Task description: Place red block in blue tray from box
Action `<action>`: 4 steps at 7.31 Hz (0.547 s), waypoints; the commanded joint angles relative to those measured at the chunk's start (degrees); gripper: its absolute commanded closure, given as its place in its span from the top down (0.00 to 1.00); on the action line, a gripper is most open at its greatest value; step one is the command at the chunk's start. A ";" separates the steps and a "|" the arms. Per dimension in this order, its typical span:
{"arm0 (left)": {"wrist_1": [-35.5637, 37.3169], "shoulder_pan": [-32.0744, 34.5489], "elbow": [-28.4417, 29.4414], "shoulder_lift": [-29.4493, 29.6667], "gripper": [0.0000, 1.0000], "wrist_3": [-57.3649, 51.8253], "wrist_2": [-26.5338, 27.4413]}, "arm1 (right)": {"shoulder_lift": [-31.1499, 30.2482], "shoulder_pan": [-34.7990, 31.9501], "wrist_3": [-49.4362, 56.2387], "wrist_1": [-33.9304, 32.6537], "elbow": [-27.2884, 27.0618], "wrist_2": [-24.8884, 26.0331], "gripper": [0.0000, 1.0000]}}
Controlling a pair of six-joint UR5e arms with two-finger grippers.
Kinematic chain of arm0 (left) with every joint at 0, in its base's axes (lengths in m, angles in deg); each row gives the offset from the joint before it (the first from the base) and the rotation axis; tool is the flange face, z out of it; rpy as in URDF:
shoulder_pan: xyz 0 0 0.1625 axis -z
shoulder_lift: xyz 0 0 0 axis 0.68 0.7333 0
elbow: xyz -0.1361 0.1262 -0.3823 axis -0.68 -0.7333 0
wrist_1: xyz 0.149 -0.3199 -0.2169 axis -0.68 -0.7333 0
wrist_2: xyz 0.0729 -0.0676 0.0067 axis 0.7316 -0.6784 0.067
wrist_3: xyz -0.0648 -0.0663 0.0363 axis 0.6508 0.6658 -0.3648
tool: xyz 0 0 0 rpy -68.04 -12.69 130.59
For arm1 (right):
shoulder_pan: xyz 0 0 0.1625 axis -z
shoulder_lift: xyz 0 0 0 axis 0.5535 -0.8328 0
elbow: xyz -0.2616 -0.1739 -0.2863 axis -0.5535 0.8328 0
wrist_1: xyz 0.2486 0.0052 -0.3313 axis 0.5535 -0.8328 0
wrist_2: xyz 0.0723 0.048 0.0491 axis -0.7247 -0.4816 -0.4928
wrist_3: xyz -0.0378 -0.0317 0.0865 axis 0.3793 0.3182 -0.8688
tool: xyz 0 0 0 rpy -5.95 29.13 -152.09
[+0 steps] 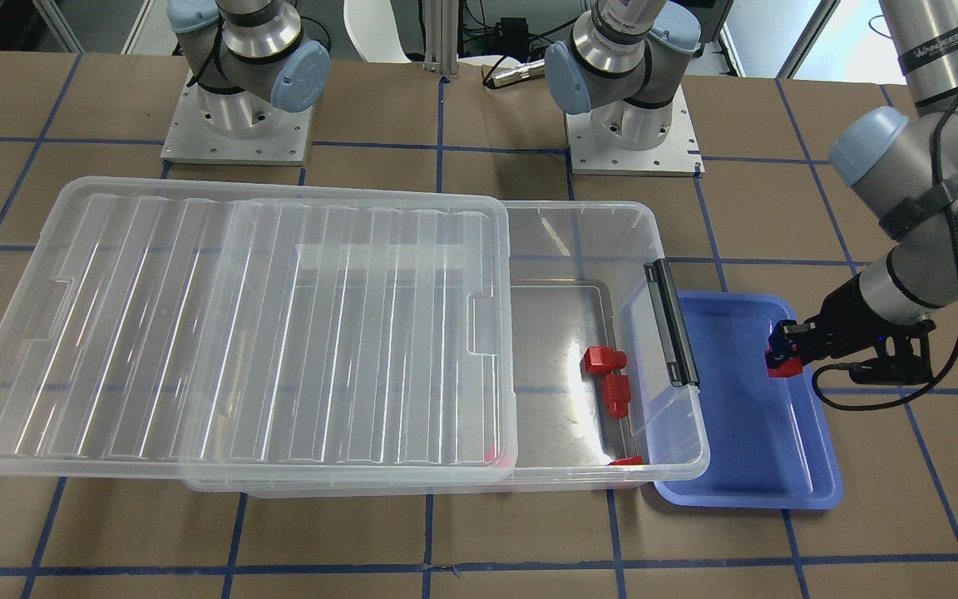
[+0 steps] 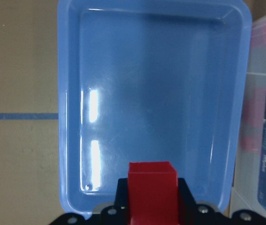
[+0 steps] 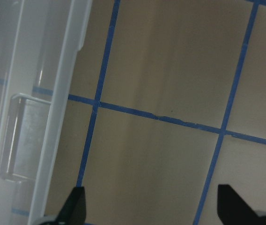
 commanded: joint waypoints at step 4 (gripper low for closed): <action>1.97 1.04 0.00 -0.03 0.99 -1.11 -5.18 | 1.20 0.09 -8.17 -4.68 -7.67 -0.33 1.00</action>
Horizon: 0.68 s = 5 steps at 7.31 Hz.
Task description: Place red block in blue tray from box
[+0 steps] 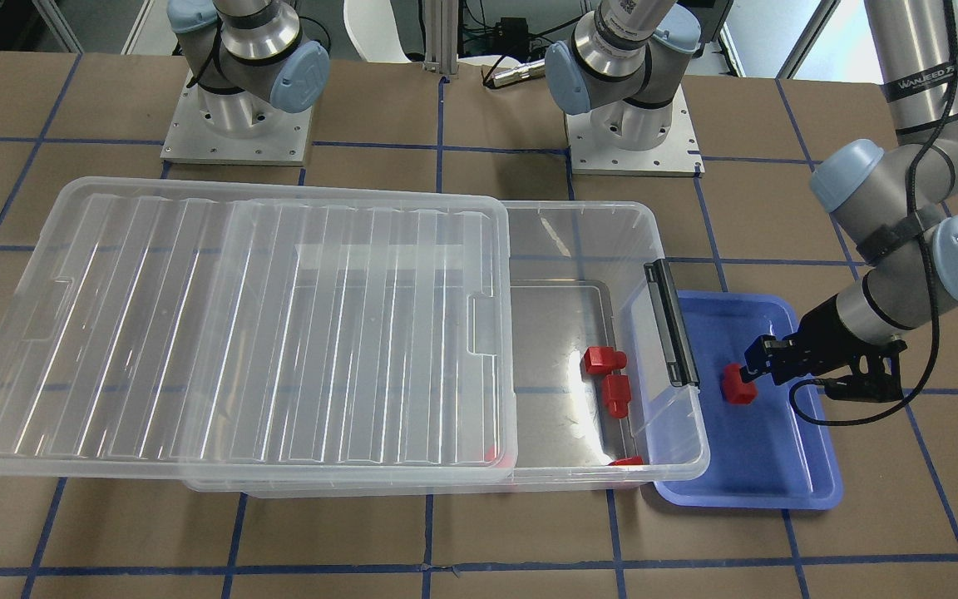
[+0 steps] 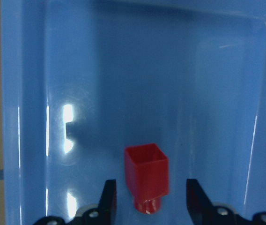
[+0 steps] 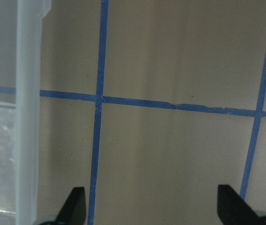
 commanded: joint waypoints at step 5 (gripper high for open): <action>-27.11 9.59 14.60 -18.51 1.00 1.42 6.78 | -0.03 -4.99 -4.81 0.19 -1.16 -4.15 1.00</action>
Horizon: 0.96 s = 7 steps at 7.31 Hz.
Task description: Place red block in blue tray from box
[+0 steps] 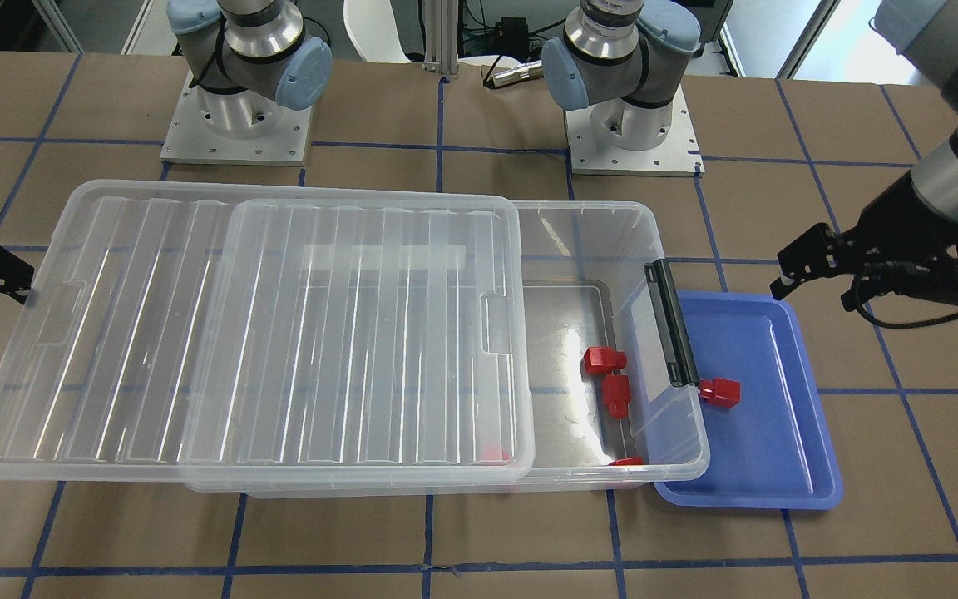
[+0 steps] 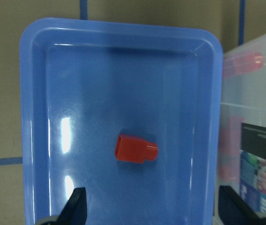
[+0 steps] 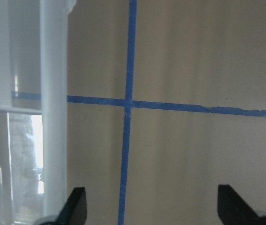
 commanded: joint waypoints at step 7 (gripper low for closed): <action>-0.60 21.44 4.73 -4.58 1.00 22.70 9.45 | 0.33 -17.10 -11.81 -3.48 -0.08 -1.62 1.00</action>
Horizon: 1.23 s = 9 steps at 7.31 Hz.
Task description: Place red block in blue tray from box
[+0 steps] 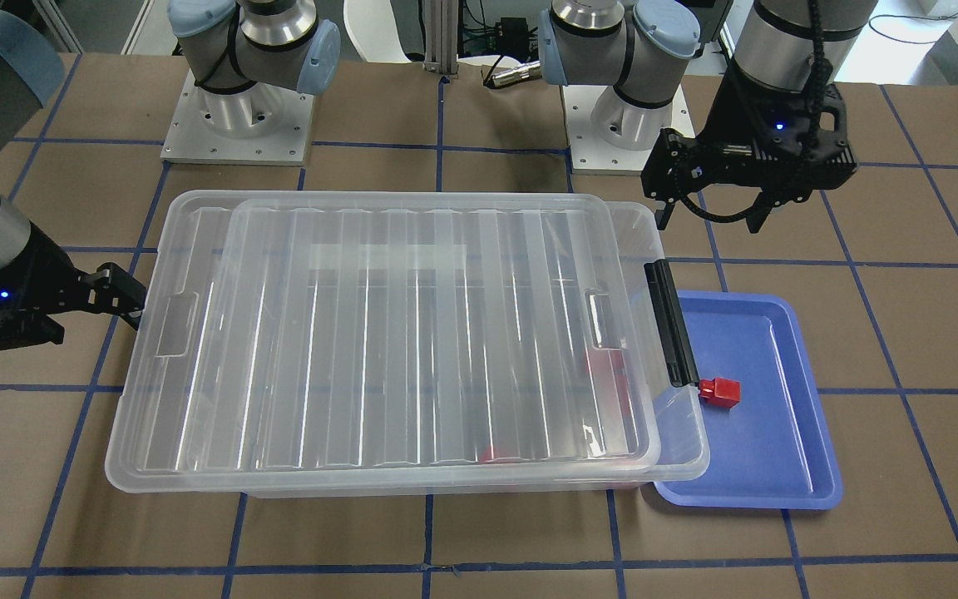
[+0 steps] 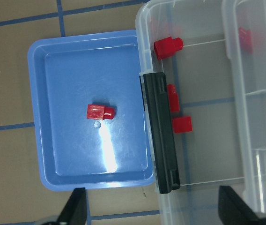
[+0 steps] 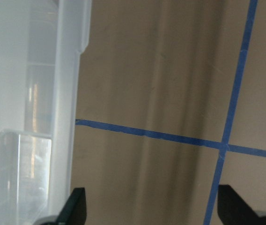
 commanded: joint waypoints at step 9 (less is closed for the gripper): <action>-4.01 -0.42 3.81 2.76 1.00 1.20 -1.30 | -7.88 -4.00 -2.70 15.69 12.81 1.72 1.00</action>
